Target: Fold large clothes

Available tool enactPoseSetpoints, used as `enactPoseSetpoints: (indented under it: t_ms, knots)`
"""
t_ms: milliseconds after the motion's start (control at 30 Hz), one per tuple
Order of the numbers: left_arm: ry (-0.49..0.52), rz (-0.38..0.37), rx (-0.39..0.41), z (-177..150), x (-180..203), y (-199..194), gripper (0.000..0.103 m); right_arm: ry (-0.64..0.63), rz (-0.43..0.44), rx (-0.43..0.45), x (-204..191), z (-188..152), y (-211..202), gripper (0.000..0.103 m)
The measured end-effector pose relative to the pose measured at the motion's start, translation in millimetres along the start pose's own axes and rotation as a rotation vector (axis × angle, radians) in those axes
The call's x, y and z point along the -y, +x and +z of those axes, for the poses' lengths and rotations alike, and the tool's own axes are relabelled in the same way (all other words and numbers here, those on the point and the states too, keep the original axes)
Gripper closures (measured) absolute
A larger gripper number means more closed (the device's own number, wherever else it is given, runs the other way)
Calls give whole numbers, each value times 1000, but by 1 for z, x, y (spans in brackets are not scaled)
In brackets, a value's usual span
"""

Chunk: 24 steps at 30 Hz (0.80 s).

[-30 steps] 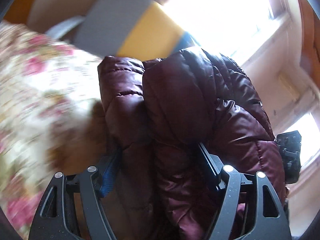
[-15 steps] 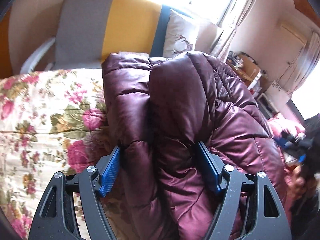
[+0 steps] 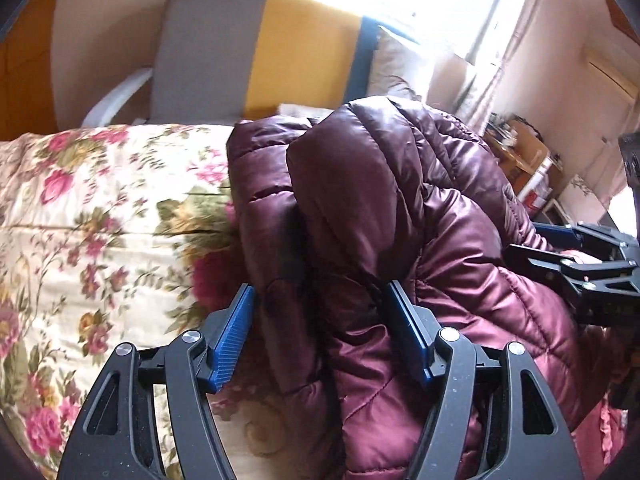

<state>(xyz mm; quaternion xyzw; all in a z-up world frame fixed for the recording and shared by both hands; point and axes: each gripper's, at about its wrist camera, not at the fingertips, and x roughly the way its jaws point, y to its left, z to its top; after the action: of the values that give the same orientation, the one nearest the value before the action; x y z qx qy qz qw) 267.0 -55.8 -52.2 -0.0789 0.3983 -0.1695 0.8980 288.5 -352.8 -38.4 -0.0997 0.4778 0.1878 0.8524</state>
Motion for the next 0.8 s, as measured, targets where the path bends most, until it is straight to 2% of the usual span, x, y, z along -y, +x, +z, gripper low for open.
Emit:
enactPoseSetpoints:
  t_ms: [100,200,233,333,533,733,800]
  knots:
    - [-53,-33,-10,0,-4,1,37,15,32,1,12,-4,-2,36]
    - [14,12,14,5,12,-8,37,63,38,45,17,-3,-17,33]
    - [42,24,28,8,20,-15,37,89,39,65,18,-4,-26,31]
    - [48,41,37,14,25,-22,35,172,56,121,26,-18,-53,16]
    - [23,74,50,13,27,-31,25,190,-19,185,11,-47,-88,16]
    - [6,109,56,8,27,-42,25,173,-91,218,-11,-66,-100,16]
    - [-18,98,66,7,26,-50,24,169,-101,236,-19,-72,-105,16]
